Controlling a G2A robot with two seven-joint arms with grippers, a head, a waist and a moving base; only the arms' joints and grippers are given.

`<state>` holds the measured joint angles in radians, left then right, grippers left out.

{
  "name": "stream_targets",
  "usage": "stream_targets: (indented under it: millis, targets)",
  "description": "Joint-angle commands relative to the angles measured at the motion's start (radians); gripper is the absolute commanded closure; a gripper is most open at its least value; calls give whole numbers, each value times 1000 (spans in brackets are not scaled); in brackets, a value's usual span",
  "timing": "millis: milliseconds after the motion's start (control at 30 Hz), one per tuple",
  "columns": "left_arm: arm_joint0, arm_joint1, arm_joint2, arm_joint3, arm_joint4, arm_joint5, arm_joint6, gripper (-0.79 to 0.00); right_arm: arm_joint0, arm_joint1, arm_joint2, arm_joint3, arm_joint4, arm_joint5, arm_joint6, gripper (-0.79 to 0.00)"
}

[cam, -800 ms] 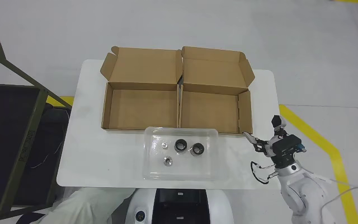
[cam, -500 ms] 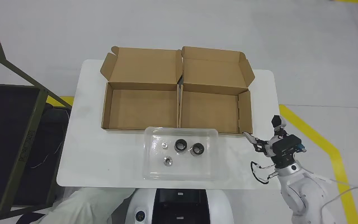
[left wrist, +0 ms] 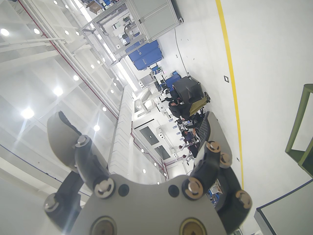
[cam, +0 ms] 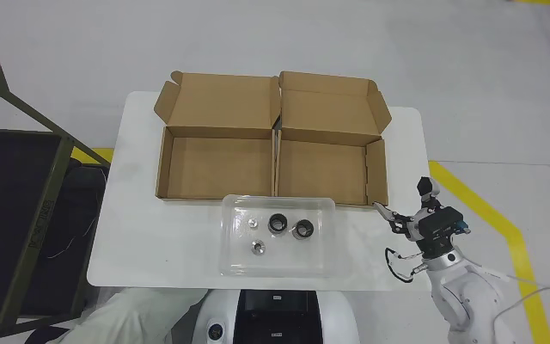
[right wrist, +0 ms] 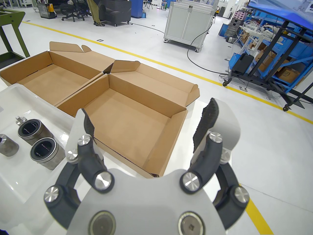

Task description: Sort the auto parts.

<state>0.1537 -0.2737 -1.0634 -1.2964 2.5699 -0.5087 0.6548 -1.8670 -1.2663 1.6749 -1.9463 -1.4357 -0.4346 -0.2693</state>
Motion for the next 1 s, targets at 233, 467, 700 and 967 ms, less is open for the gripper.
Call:
stream_targets:
  millis: [233, 467, 700, 967]
  targets:
    - [0, 0, 0, 0, 0, 0, 0, -785, 48, 9, -60, -8, -43, -91, 100, -785]
    - [0, 0, 0, 0, 0, 0, 0, -785, 160, 21, -142, 7, -50, -283, 203, -785]
    - [0, 0, 0, 0, 0, 0, 0, -785, 227, 28, -223, 20, -31, -392, 299, -785]
    - [0, 0, 0, 0, 0, 0, 0, -785, 287, 38, -301, 13, -43, -501, 423, -785]
